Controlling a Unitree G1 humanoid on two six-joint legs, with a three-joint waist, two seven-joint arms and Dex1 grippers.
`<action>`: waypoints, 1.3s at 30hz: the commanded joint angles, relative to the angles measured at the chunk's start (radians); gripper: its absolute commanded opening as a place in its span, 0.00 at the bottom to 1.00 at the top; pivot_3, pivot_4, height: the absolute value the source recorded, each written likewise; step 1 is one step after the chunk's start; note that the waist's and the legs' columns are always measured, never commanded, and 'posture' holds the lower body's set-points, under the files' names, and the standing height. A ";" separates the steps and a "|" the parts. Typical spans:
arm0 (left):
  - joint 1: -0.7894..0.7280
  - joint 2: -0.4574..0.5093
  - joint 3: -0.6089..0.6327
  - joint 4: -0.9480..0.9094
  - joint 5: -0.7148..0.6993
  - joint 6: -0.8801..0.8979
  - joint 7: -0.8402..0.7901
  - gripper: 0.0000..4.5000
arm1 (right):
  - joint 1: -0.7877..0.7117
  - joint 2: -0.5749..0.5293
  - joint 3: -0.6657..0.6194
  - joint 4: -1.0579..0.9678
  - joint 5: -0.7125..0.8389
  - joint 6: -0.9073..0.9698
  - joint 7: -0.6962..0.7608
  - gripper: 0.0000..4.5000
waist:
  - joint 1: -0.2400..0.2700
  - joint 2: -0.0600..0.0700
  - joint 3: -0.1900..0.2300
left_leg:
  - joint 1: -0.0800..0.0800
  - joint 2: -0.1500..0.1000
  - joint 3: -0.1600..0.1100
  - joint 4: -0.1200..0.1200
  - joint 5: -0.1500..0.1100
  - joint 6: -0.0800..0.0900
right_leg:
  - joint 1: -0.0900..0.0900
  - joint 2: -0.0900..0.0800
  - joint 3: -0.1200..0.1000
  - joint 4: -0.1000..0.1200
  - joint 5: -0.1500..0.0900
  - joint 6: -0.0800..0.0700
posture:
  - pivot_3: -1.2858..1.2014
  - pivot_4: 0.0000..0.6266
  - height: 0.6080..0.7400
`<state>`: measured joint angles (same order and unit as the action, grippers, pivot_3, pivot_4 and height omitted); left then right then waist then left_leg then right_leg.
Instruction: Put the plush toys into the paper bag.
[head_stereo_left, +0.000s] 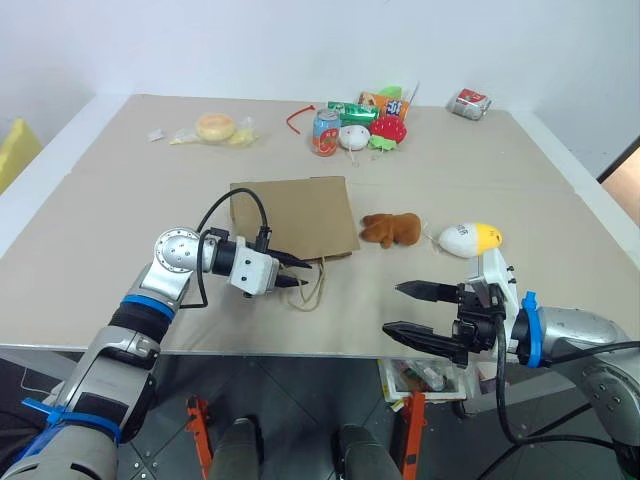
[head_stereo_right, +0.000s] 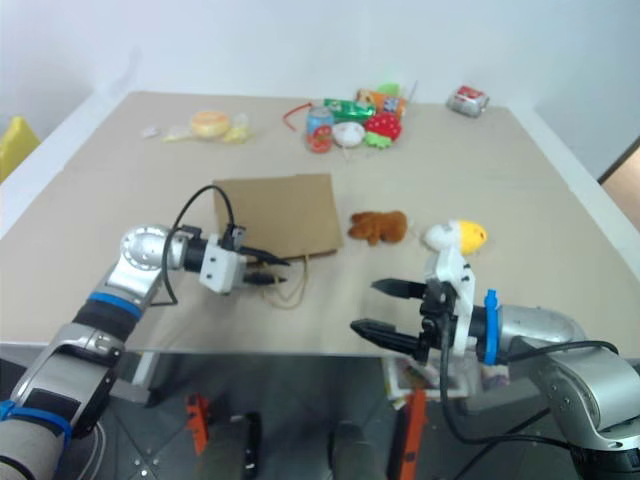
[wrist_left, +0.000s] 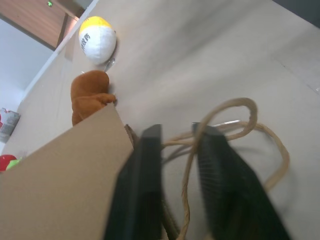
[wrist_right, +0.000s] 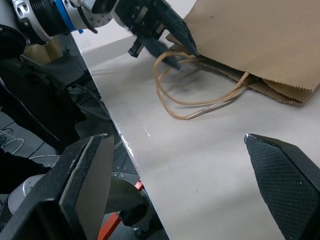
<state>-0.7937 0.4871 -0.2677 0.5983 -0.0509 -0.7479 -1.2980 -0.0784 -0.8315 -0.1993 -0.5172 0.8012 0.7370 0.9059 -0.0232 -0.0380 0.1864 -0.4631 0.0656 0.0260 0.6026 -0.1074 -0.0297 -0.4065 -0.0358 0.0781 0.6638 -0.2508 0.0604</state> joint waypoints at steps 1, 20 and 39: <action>-0.032 -0.019 0.031 -0.066 -0.093 0.105 -0.006 0.02 | 0.016 0.013 -0.031 -0.042 0.021 -0.012 -0.019 1.00 | 0.000 0.000 0.000 | 0.000 0.000 0.000 0.000 0.000 0.000 | 0.000 0.000 0.000 0.000 0.000 0.000 | 0.52 0.24 1.00; 0.148 -0.062 0.124 -0.562 -0.396 0.823 0.222 0.00 | -0.091 0.207 0.080 0.039 -0.053 -0.070 -0.175 0.31 | -0.007 0.001 0.000 | 0.000 0.000 -0.002 0.000 0.001 0.001 | 0.000 0.002 0.001 0.001 0.001 0.001 | 0.52 0.24 1.00; 0.147 -0.134 0.143 -0.690 -0.459 1.017 0.340 0.00 | -0.486 0.530 0.381 0.446 -0.457 -0.234 -0.425 0.02 | -0.014 0.001 0.000 | 0.001 0.000 -0.003 0.000 0.001 0.001 | -0.001 0.004 0.002 0.001 0.004 -0.001 | 0.52 0.24 1.00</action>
<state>-0.6363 0.3593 -0.1402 -0.0283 -0.4893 0.2497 -0.9659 -0.4517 -0.3688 0.1391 -0.1967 0.4594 0.5804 0.5599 -0.0370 -0.0373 0.1863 -0.4625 0.0656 0.0226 0.6024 -0.1066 -0.0290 -0.4078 -0.0321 0.0802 0.6645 -0.2472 0.0598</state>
